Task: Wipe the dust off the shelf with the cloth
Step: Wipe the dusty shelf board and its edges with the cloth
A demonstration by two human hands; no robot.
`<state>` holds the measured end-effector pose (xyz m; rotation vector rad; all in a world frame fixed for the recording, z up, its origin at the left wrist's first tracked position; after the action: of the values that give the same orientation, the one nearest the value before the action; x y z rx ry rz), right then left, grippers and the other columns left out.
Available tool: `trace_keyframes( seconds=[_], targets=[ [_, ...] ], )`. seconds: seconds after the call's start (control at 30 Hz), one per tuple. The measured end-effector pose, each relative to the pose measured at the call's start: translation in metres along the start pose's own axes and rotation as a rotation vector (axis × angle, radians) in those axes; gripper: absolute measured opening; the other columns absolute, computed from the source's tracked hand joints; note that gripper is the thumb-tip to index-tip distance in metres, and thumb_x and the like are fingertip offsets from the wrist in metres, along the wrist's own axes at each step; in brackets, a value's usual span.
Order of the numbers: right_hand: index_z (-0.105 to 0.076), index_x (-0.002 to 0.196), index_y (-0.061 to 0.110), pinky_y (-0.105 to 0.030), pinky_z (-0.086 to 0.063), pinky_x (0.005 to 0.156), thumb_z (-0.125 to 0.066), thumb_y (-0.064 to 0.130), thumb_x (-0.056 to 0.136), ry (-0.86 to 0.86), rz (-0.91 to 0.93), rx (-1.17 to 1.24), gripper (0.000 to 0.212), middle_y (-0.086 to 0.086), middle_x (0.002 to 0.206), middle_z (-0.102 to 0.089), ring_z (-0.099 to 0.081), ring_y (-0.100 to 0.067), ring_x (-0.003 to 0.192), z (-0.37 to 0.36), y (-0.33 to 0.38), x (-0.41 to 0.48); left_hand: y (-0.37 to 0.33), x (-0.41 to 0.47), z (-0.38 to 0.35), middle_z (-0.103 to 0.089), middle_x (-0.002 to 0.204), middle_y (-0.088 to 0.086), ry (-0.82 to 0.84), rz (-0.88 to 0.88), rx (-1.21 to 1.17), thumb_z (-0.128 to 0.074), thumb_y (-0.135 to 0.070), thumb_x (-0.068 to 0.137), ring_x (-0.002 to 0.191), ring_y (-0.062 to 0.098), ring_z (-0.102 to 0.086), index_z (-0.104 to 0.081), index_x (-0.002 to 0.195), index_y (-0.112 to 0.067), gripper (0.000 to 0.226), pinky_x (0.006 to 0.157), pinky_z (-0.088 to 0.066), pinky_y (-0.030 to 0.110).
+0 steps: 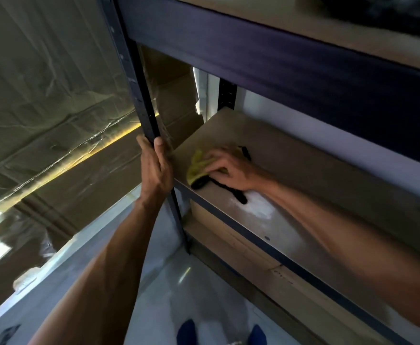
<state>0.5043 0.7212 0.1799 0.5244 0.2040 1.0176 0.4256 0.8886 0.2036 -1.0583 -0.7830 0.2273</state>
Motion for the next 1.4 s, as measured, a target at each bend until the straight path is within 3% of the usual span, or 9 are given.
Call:
trace_keyframes(
  seconds=[0.17,0.33,0.5,0.67,0.83,0.93,1.13,1.23,1.4],
  targets=[
    [-0.07,0.118,0.022,-0.027,-0.034,0.108,-0.054,0.018,0.093,0.101,0.022,0.064,0.03,0.007,0.125,-0.056,-0.05,-0.01,0.116,0.002,-0.006,-0.043,-0.002,0.001,-0.004,-0.044,0.078,0.0,0.002,0.019,-0.001,-0.023,-0.039,0.107,0.067,0.011,-0.045,-0.032,0.107,-0.015,0.026,0.064,-0.044,0.04],
    [-0.068,0.115,-0.003,-0.001,-0.033,0.092,-0.059,0.007,0.09,-0.387,-0.257,0.196,0.029,-0.008,0.121,-0.056,-0.056,-0.019,0.113,0.078,-0.056,-0.014,-0.002,0.002,-0.005,-0.042,0.08,-0.008,0.024,0.024,-0.01,-0.023,-0.035,0.108,0.068,0.003,-0.043,-0.032,0.106,-0.015,0.022,0.065,-0.044,0.034],
    [-0.072,0.118,0.024,-0.039,-0.04,0.108,-0.05,0.046,0.088,-0.342,-0.505,-0.131,0.043,-0.006,0.131,-0.063,-0.056,-0.03,0.123,0.078,-0.104,0.0,-0.008,0.0,-0.006,-0.038,0.079,-0.01,0.023,0.015,-0.008,-0.023,-0.032,0.108,0.066,-0.003,-0.041,-0.033,0.102,-0.016,0.02,0.062,-0.039,0.016],
    [-0.068,0.122,0.016,-0.034,-0.035,0.108,-0.066,0.022,0.091,-0.146,-0.163,-0.012,0.032,-0.008,0.133,-0.055,-0.049,-0.023,0.124,0.021,-0.036,-0.019,-0.007,0.0,-0.007,-0.046,0.081,0.0,0.007,0.009,-0.038,-0.023,-0.033,0.109,0.072,0.013,-0.048,-0.033,0.098,-0.035,0.015,0.064,-0.046,0.033],
    [-0.068,0.121,0.018,-0.035,-0.035,0.109,-0.061,0.016,0.092,-0.026,0.019,0.001,0.03,0.001,0.127,-0.056,-0.05,-0.012,0.121,0.014,-0.021,-0.037,0.002,0.002,-0.006,-0.049,0.086,0.02,0.03,0.02,-0.028,-0.022,-0.041,0.107,0.073,0.026,-0.05,-0.032,0.107,-0.015,0.028,0.065,-0.046,0.034],
    [-0.07,0.117,0.005,-0.022,-0.035,0.109,-0.059,0.006,0.088,-0.255,-0.051,0.019,0.031,-0.012,0.126,-0.061,-0.051,-0.011,0.119,0.074,-0.052,-0.048,0.001,0.001,-0.007,-0.049,0.087,0.012,0.044,0.019,-0.039,-0.023,-0.039,0.107,0.075,0.016,-0.05,-0.032,0.11,-0.012,0.029,0.065,-0.046,0.027],
    [-0.066,0.124,0.01,-0.044,-0.037,0.107,-0.056,0.025,0.096,-0.377,-0.69,-0.266,0.033,-0.018,0.133,-0.057,-0.051,-0.038,0.126,0.106,-0.165,-0.118,0.003,0.002,-0.006,-0.047,0.085,0.003,0.052,0.031,-0.05,-0.023,-0.038,0.108,0.075,0.015,-0.049,-0.033,0.109,-0.013,0.027,0.067,-0.046,0.029],
    [-0.061,0.132,0.027,-0.037,-0.029,0.111,-0.045,0.039,0.096,-0.373,-0.487,-0.341,0.04,-0.007,0.14,-0.051,-0.046,-0.028,0.132,0.076,-0.12,-0.118,0.003,0.002,-0.006,-0.047,0.083,-0.001,0.046,0.022,-0.042,-0.023,-0.037,0.108,0.073,0.009,-0.049,-0.033,0.11,-0.012,0.028,0.065,-0.045,0.026],
    [-0.058,0.134,0.032,-0.035,-0.034,0.104,-0.05,0.028,0.1,-0.261,-0.248,-0.218,0.035,0.008,0.136,-0.046,-0.042,-0.017,0.121,0.031,-0.042,-0.113,0.006,0.001,-0.007,-0.043,0.083,-0.01,0.043,0.043,-0.029,-0.022,-0.037,0.109,0.07,-0.001,-0.046,-0.032,0.112,-0.013,0.026,0.065,-0.045,0.021]
  ],
)
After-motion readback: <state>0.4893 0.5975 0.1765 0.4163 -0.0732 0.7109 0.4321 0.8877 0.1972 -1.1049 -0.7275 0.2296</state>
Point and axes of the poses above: each hand's wrist, its own x-axis towards the middle knuckle, its own z-axis out of the back of the hand, y = z × x, the point moved 8 cm from there along x, towards the middle knuckle
